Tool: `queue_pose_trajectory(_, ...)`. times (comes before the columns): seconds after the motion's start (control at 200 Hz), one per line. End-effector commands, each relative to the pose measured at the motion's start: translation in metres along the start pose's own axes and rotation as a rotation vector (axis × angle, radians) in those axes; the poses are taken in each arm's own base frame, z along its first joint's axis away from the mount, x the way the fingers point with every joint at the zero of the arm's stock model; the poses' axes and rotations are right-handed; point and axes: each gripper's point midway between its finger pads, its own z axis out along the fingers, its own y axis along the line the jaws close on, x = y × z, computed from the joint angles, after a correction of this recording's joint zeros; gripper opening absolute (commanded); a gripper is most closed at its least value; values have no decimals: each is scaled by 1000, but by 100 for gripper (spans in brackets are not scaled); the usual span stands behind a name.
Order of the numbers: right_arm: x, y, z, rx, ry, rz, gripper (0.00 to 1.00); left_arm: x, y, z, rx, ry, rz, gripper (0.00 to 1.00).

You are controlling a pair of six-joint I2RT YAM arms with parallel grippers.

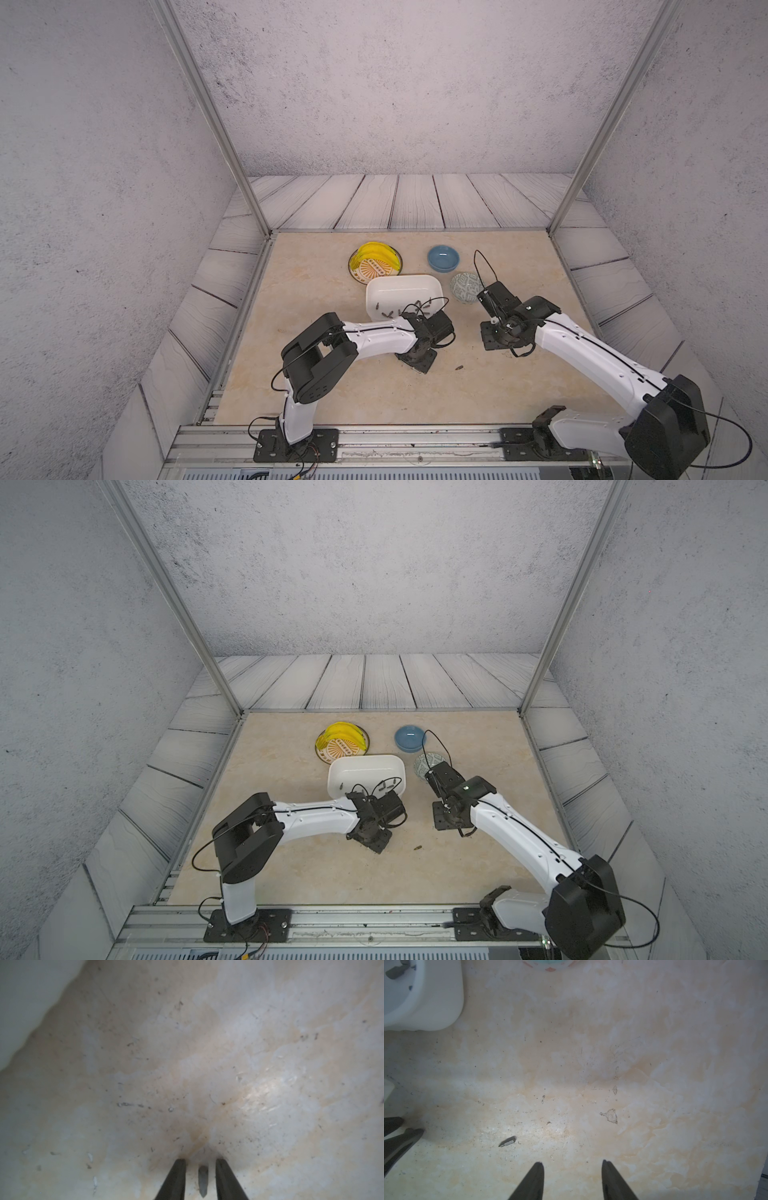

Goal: Put the bit on the desktop into the storage box
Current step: Pick up the screwdriver bit from the center of the board.

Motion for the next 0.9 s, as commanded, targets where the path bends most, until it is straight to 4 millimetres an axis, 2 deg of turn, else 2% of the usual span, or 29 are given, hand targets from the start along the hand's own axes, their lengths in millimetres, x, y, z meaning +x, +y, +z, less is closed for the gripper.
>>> queue_pose_trajectory(0.0, -3, -3, -10, -1, -19, 3, 49, 24, 5, 2, -25, 79, 10, 29)
queue_pose_trajectory(0.441, -4, -1, -12, -14, -20, 5, 49, 32, 6, -1, -42, 99, 19, 27)
queue_pose_trajectory(0.701, -2, -3, -17, -17, -31, 8, 49, 33, 5, 10, -47, 109, 20, 25)
queue_pose_trajectory(0.846, 1, 0, -17, -37, -18, 18, 48, 34, 3, 21, -52, 135, 22, 15)
queue_pose_trajectory(0.896, 6, 8, -15, -87, 2, 31, 47, 34, 3, 24, -52, 140, 19, 9)
